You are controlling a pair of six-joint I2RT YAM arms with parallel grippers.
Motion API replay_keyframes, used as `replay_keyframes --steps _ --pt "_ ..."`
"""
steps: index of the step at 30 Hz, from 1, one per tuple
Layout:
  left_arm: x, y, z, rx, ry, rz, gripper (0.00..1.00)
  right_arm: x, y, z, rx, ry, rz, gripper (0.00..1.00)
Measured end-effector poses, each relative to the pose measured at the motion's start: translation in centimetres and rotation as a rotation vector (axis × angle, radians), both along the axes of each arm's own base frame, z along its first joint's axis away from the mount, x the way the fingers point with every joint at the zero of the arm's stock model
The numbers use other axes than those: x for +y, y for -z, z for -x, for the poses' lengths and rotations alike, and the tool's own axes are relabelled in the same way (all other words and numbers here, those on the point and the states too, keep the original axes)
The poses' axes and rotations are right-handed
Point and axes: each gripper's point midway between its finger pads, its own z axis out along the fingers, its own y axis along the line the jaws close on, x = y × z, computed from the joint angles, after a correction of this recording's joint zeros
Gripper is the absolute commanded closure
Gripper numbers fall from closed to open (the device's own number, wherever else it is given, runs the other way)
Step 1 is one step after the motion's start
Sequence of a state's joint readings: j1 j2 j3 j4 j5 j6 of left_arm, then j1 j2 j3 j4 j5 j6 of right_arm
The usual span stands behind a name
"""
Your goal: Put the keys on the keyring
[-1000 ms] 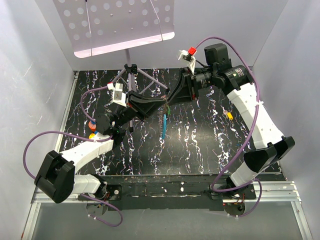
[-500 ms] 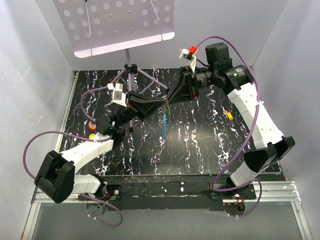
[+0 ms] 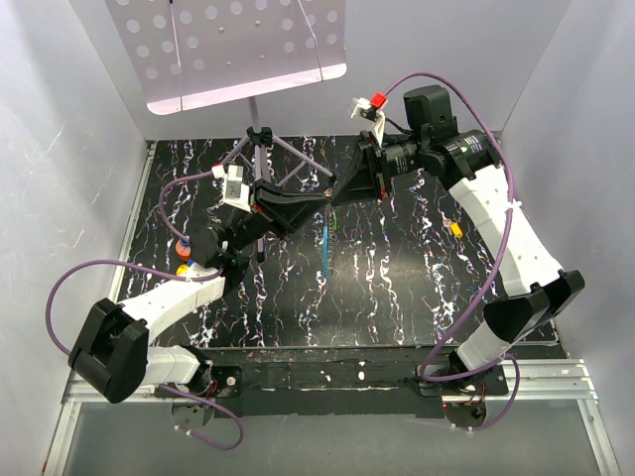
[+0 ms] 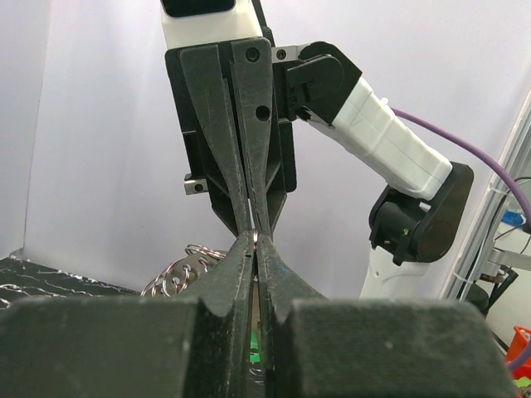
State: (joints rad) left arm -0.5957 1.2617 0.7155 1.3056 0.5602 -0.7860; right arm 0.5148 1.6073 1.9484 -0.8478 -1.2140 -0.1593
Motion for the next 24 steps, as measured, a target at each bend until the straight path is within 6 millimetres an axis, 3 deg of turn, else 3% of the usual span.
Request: replay_keyframes --steps 3,8,12,14,17,24 --pt "0.0 0.0 0.0 0.001 -0.001 0.001 0.97 0.0 0.0 0.0 -0.009 -0.002 -0.003 0.99" --pt "0.2 -0.1 0.2 0.004 0.005 0.002 0.64 -0.1 0.6 0.1 -0.034 -0.01 0.007 0.99" --pt "1.6 -0.9 1.5 -0.007 0.037 0.004 0.32 -0.7 2.0 0.5 -0.068 -0.019 0.042 0.99" --pt "2.7 -1.2 1.9 0.008 0.056 -0.016 0.24 -1.1 2.9 0.9 -0.084 -0.028 0.067 0.99" --pt "3.3 -0.2 1.9 0.081 0.105 -0.117 0.19 -1.9 4.4 1.3 -0.12 -0.045 0.109 0.99" --pt "1.6 2.8 1.6 0.307 0.27 -0.449 0.19 -2.5 7.6 0.4 -0.254 -0.085 0.181 0.99"
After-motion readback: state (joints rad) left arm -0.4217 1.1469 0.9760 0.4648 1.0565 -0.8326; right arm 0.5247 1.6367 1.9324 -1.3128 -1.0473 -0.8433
